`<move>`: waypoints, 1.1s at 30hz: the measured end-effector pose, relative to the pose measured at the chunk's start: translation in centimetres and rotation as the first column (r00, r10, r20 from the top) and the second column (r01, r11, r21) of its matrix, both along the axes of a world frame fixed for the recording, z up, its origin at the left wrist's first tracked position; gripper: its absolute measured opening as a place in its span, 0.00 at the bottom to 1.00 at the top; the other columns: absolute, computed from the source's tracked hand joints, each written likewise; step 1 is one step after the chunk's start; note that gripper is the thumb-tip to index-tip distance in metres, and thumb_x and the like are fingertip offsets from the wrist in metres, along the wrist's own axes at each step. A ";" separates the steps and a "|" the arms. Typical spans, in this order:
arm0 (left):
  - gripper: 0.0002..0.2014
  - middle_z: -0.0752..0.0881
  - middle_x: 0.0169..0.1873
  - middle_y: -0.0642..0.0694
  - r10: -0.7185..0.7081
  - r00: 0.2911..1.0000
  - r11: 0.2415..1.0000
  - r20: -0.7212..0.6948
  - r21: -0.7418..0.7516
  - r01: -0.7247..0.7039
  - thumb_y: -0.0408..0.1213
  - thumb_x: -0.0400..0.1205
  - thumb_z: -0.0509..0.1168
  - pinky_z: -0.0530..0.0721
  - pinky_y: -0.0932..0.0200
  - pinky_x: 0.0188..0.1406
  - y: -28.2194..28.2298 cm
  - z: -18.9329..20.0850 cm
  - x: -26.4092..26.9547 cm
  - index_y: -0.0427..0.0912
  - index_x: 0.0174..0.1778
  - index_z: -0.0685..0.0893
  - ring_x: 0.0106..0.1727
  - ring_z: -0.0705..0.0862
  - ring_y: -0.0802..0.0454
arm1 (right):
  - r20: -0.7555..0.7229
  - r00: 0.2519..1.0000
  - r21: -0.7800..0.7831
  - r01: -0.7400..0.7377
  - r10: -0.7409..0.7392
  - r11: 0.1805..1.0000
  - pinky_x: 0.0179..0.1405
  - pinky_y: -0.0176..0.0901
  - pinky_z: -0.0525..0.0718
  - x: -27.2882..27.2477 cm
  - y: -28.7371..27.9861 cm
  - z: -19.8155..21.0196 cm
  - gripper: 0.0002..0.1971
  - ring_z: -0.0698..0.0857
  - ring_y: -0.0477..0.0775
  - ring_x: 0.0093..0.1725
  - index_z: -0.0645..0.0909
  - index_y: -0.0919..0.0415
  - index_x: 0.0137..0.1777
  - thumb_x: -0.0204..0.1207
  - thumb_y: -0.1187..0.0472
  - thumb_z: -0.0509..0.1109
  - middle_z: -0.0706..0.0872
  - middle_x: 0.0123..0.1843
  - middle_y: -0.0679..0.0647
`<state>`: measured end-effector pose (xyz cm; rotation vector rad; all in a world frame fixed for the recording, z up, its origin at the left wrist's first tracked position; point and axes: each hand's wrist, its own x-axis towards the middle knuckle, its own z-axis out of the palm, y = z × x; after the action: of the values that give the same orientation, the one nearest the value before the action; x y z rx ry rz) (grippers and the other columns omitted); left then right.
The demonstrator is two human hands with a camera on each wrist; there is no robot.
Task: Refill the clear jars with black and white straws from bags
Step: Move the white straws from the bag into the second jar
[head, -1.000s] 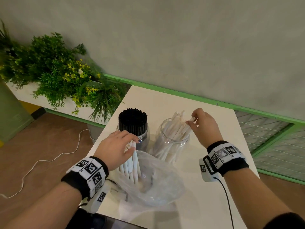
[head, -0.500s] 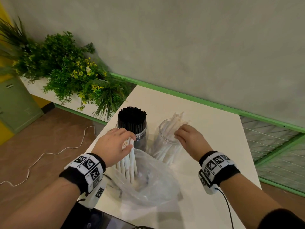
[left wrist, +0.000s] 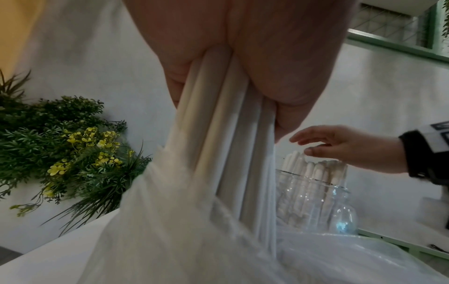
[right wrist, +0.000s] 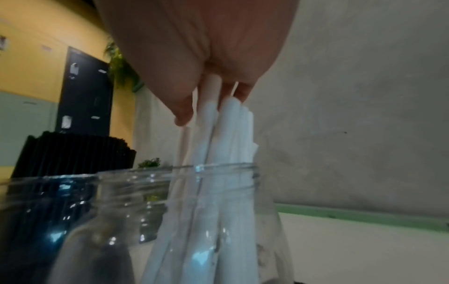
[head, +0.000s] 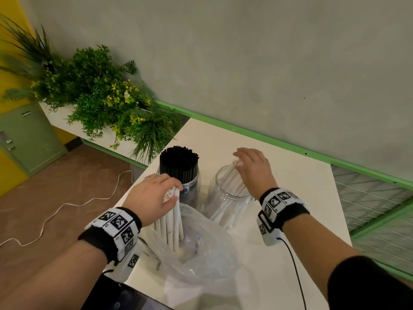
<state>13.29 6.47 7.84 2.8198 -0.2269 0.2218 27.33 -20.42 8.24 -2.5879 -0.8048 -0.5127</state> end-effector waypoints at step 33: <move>0.19 0.83 0.51 0.60 0.020 0.999 1.000 -0.034 0.009 -0.020 0.57 0.75 0.49 0.72 0.61 0.50 0.2 -0.1 0.4 0.60 0.55 0.80 0.49 0.79 0.53 | 0.182 0.982 0.149 0.012 -0.039 0.989 0.34 0.41 0.78 2.6 0.6 -1.7 0.15 0.80 0.55 0.38 0.88 0.58 0.43 0.66 0.47 0.81 0.84 0.38 0.51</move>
<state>13.73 6.71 7.73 2.8333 -0.1922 0.1768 29.94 -19.80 6.55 -2.4436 -0.7619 -0.7991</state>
